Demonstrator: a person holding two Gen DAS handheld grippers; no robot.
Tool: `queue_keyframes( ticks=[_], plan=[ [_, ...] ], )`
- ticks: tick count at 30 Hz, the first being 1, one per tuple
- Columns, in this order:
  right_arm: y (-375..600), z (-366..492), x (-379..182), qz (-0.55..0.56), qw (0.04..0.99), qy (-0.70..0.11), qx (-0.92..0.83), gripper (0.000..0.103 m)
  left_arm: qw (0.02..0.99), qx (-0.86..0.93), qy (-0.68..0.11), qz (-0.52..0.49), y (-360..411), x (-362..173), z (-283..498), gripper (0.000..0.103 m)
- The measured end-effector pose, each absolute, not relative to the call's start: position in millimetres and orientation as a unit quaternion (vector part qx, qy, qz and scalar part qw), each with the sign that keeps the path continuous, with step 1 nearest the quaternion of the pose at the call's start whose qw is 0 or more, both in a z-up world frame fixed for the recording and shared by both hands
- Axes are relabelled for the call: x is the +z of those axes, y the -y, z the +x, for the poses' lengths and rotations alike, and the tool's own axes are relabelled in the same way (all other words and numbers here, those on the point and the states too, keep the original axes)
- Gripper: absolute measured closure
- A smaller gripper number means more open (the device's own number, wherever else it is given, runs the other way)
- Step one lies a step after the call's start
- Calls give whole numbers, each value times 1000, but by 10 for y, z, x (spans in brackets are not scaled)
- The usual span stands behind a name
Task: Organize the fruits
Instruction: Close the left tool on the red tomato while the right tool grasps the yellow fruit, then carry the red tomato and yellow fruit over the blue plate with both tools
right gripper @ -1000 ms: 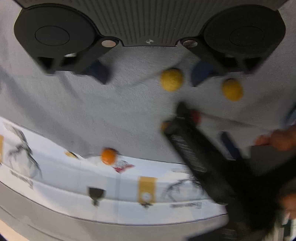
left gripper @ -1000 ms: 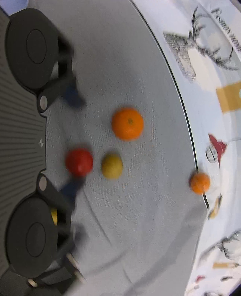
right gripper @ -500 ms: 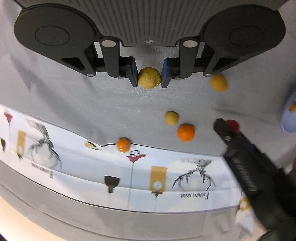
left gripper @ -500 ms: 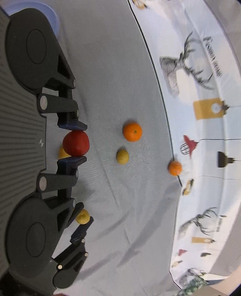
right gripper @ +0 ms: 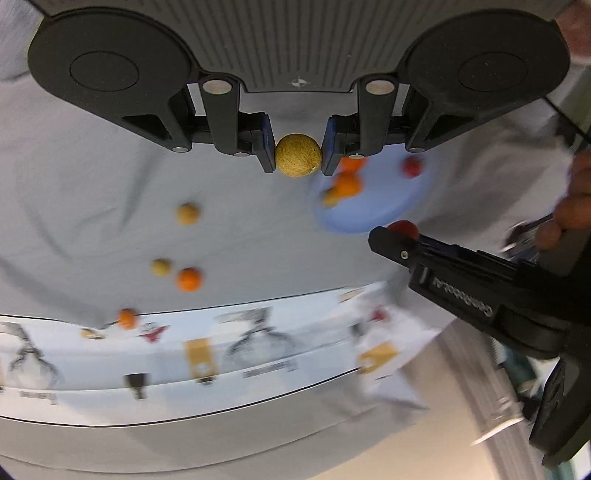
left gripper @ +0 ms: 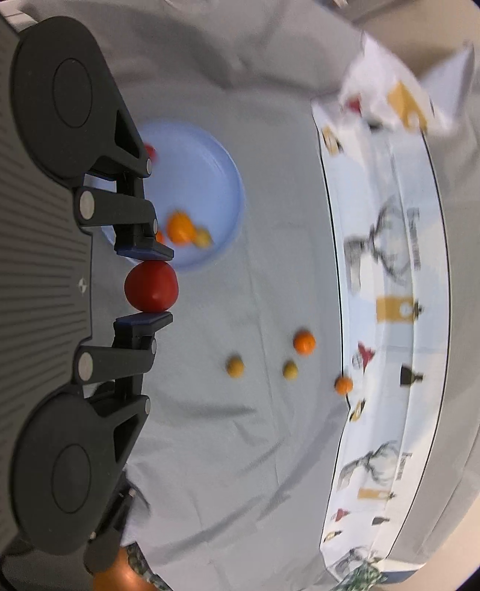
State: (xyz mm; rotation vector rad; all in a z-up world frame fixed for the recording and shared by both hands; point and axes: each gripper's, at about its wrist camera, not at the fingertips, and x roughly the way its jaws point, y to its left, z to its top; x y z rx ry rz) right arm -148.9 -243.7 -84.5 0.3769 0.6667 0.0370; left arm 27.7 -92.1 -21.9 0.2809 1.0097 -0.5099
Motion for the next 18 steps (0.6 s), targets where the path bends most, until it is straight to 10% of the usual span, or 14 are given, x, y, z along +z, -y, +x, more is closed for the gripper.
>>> queue_keyframes(
  ticks=[18],
  plan=[
    [1221,-1878,-165,63,946,-306,85,75,881,-189,-429,62,-501,49,-598,71]
  ],
)
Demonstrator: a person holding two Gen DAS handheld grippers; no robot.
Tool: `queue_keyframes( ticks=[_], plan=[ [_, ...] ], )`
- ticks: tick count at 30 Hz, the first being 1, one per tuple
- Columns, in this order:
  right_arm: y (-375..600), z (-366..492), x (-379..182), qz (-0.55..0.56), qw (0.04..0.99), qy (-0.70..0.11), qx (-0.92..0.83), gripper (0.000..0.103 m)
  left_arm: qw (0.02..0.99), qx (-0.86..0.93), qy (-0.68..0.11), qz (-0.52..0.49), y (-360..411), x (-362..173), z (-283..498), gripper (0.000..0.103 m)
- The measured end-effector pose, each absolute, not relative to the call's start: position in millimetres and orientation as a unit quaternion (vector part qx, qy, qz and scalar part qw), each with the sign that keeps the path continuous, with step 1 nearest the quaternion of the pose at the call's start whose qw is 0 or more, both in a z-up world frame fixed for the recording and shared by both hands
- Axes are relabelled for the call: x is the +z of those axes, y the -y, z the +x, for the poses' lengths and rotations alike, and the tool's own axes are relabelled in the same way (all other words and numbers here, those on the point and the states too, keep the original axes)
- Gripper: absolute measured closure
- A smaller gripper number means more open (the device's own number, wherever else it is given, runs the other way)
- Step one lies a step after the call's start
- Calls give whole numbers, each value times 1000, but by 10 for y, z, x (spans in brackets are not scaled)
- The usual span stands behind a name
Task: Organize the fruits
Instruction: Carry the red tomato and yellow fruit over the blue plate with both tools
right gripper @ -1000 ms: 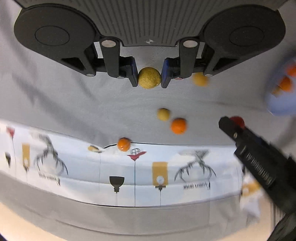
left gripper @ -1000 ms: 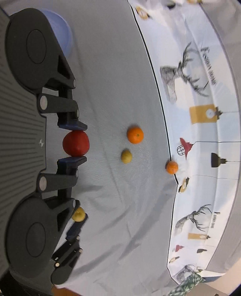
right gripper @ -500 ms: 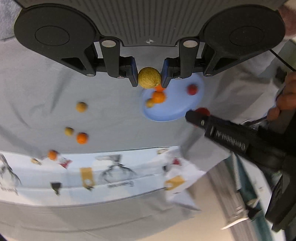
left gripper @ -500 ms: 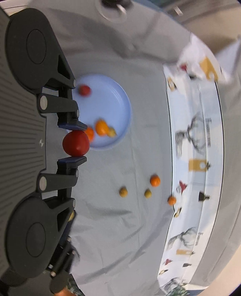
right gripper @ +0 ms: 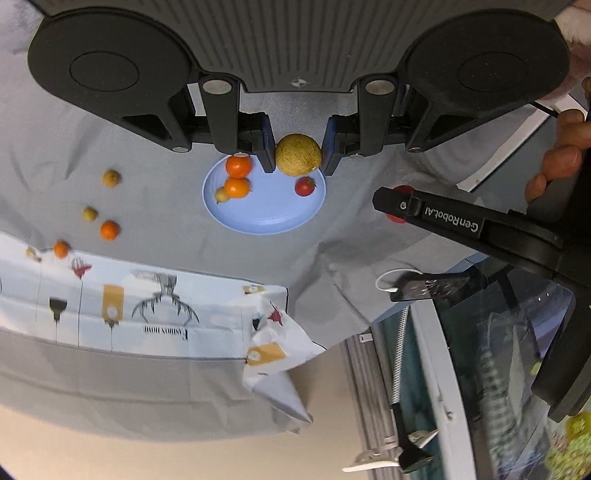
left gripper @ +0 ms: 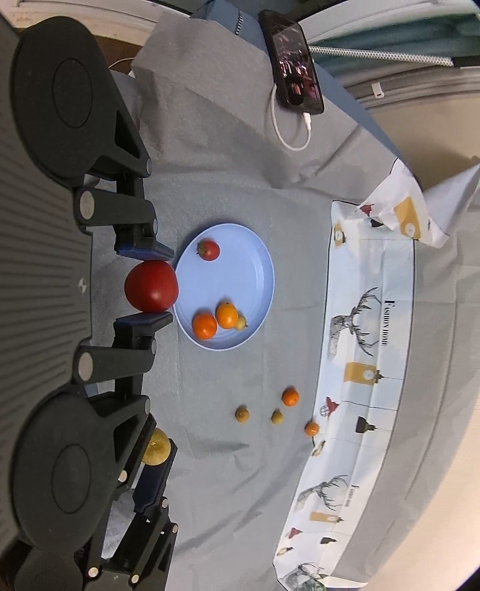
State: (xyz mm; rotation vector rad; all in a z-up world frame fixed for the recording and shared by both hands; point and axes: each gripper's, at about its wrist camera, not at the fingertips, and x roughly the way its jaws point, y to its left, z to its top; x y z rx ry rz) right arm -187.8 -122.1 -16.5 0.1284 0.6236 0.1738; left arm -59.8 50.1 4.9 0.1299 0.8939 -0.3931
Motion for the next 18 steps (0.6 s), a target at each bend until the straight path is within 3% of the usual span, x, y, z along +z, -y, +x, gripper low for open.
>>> queue_keyframes(
  ticks=[18],
  plan=[
    [1034,-2001,-86,27,951,-298,76,75,891,-197,-408,38,-655,108,-775,71]
  ],
)
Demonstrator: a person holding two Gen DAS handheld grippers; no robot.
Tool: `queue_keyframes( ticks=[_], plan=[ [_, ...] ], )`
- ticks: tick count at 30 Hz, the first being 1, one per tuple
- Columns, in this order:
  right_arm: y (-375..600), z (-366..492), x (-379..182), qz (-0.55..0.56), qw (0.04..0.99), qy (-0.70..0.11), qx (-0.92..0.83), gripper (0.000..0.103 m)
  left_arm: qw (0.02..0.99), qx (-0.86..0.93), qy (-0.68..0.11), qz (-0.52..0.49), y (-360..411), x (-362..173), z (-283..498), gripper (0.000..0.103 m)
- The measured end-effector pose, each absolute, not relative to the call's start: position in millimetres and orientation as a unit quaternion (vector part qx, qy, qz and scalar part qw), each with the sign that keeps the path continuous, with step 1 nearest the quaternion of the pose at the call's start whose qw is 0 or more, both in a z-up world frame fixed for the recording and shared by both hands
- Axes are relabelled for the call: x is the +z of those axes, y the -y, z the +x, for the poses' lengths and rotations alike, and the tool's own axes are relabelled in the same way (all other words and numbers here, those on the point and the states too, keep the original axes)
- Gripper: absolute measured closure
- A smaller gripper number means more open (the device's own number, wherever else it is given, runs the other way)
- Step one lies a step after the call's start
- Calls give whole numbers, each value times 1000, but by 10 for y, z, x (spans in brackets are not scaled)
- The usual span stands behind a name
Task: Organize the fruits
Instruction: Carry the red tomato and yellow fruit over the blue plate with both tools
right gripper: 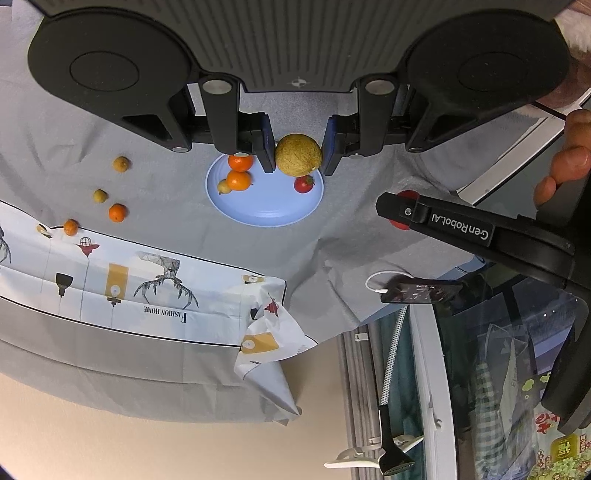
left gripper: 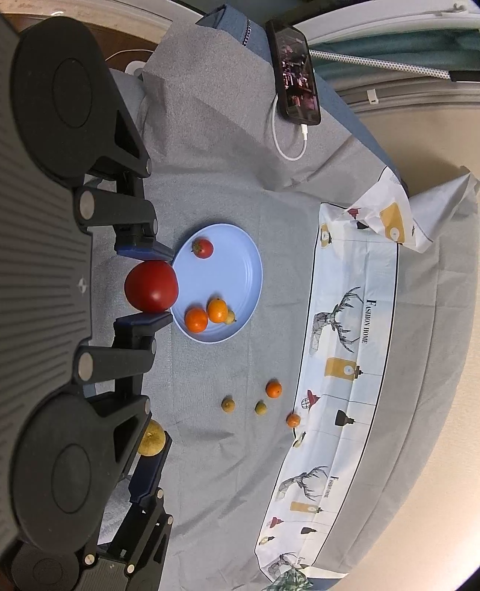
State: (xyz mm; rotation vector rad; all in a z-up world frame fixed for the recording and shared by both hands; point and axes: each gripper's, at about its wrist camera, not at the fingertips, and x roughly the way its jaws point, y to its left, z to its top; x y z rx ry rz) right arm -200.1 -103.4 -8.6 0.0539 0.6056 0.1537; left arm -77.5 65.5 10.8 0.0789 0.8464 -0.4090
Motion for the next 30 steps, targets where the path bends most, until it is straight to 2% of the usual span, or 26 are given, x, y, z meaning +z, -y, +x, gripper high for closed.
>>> queue_keyframes(
  ticks=[30],
  plan=[
    [1032,-1911,-163,32,945,-316,74,75,884,-198,-421,36,-641,13,-655,71]
  ],
)
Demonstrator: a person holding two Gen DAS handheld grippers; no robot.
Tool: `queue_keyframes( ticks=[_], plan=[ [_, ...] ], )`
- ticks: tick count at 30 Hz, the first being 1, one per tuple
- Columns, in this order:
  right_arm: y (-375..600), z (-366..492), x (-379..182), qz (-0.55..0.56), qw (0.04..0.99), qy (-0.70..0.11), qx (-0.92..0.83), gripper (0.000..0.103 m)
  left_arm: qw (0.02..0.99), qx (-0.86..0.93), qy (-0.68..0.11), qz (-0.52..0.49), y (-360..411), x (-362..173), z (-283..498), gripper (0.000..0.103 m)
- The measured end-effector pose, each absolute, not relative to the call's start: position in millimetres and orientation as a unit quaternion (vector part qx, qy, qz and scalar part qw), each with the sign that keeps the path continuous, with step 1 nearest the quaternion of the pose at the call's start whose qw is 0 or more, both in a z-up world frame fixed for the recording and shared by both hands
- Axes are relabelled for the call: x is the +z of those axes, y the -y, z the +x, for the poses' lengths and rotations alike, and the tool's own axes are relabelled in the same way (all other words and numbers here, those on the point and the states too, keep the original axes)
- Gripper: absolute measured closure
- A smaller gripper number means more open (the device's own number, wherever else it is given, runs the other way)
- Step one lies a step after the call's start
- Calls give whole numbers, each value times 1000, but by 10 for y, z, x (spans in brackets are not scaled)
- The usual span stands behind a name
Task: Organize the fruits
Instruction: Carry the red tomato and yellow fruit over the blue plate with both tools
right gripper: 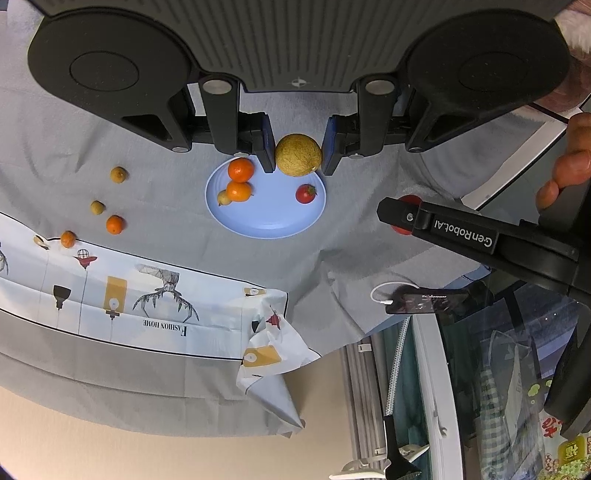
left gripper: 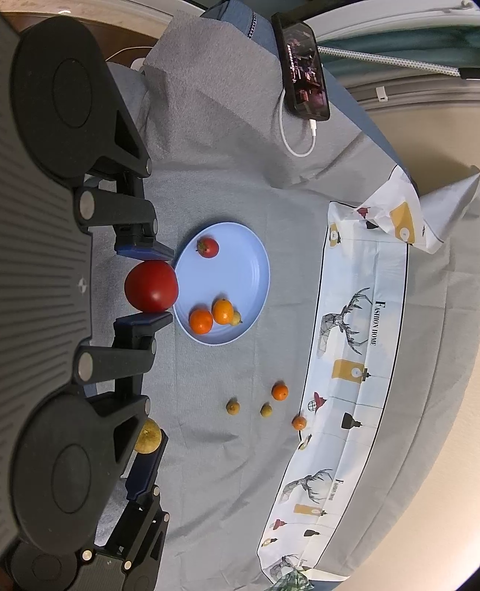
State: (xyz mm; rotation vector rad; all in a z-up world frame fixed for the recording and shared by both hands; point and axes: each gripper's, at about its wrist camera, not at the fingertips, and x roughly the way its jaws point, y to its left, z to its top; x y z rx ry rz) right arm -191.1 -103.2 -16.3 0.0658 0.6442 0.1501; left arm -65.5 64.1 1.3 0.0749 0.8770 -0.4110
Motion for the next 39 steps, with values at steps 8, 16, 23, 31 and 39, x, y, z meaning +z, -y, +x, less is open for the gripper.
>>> queue_keyframes(
  ticks=[8,16,23,31,39],
  plan=[
    [1029,-1849,-203,32,942,-326,74,75,882,-196,-428,34,-630,-23,-599,71],
    [1055,-1752,-265,34,937,-340,74,75,877,-192,-440,27,-600,-81,-468,71],
    [1131,-1613,-339,46,933,-351,64,75,874,-189,-447,31,-553,-138,-302,71],
    [1210,-1388,-486,60,926,-367,62,75,868,-183,-460,35,-436,-247,30,71],
    [1294,-972,-677,70,920,-381,58,75,861,-177,-475,44,-209,-435,517,71]
  ],
)
